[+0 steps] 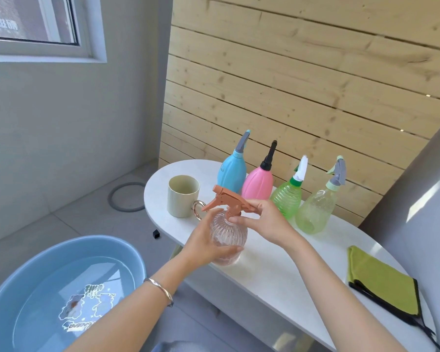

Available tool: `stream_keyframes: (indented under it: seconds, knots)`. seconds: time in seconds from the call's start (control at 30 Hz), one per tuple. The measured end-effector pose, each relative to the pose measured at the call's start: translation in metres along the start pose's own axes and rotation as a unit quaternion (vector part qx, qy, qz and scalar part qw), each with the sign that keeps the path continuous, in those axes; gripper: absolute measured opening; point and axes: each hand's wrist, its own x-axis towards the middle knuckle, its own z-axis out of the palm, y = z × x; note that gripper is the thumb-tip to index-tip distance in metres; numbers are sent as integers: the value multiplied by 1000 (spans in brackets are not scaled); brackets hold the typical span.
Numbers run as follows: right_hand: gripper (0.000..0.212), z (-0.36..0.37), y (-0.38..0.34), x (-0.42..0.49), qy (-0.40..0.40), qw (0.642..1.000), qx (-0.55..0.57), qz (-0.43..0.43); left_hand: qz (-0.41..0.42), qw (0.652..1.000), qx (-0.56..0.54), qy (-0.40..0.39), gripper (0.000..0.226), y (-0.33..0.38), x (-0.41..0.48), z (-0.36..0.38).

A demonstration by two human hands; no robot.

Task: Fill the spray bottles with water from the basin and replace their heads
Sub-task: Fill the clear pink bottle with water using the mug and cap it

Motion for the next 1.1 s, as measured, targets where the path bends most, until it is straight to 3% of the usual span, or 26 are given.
stream_keyframes:
  seconds: [0.2,0.4,0.73,0.93,1.0,1.1]
  knots:
    - [21,20,13,-5,116,991,46,-45,3,1000,-11,-3,92,0,-1,1]
    - [23,21,18,-3,24,996,88,-18,10,1000,-7,-8,89,1,0,-1]
    - [13,48,30,-10,173,979,94,-52,-5,999,-22,39,80,0,-6,9]
    - [13,61,28,-10,234,969,66,-54,-14,998,-29,50,86,2,-8,13]
    - [17,57,26,-11,219,970,96,-35,-15,999,-26,42,84,4,-7,11]
    - [29,35,17,-13,117,984,130,-32,-13,999,-20,33,84,5,-6,9]
